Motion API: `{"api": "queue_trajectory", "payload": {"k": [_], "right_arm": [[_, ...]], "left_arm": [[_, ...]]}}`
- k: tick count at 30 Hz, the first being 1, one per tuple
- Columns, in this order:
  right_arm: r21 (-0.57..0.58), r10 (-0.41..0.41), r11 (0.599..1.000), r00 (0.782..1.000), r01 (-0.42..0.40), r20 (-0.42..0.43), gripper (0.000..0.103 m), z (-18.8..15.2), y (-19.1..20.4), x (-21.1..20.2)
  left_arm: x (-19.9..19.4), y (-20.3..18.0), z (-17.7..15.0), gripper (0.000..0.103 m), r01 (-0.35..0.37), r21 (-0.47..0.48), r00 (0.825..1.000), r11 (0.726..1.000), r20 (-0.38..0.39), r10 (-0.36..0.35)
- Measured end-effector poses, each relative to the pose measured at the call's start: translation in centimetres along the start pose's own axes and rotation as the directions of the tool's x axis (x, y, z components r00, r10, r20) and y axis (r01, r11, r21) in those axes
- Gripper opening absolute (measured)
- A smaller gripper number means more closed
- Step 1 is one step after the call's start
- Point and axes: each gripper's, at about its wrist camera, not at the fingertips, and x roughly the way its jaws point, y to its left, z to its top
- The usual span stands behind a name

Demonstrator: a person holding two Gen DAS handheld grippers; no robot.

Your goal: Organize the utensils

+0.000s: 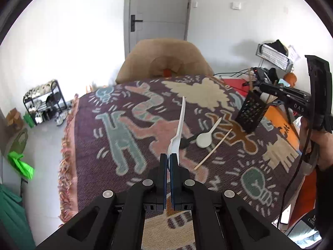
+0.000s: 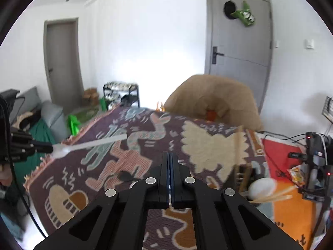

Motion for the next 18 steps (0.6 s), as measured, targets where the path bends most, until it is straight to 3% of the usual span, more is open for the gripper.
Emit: {"api": "queue_trajectory", "payload": {"k": [9, 11, 14, 16, 17, 18], "right_arm": [[0.070, 0.020, 0.997, 0.993, -0.029, 0.119, 0.002, 2.7, -2.9, -5.6], [0.069, 0.027, 0.997, 0.993, -0.036, 0.117, 0.002, 2.8, -2.8, -6.0], [0.030, 0.079, 0.996, 0.996, -0.081, 0.039, 0.003, 2.1, -1.3, -4.4], [-0.023, 0.091, 0.996, 0.995, -0.092, -0.029, 0.020, 1.1, 0.4, -2.4], [-0.054, 0.092, 0.994, 0.994, -0.095, -0.060, 0.040, 0.4, 1.5, -1.2], [-0.076, 0.092, 0.992, 0.992, -0.099, -0.084, 0.045, -0.2, 2.3, -0.1]], "left_arm": [[-0.5, -3.0, 1.9, 0.002, 0.030, 0.045, 0.999, 0.999, 0.025, -0.032], [-0.6, -3.3, 2.0, 0.002, 0.036, 0.047, 0.999, 0.998, 0.029, -0.037], [-0.7, -3.0, 2.0, 0.002, 0.036, 0.038, 0.999, 0.999, 0.032, -0.037], [-0.7, -2.5, 1.8, 0.002, 0.030, 0.023, 0.999, 0.999, 0.032, -0.031], [-0.8, -2.1, 1.7, 0.002, 0.028, 0.012, 0.999, 1.000, 0.033, -0.028], [-0.8, -1.6, 1.5, 0.002, 0.025, 0.000, 0.999, 1.000, 0.033, -0.025]]}}
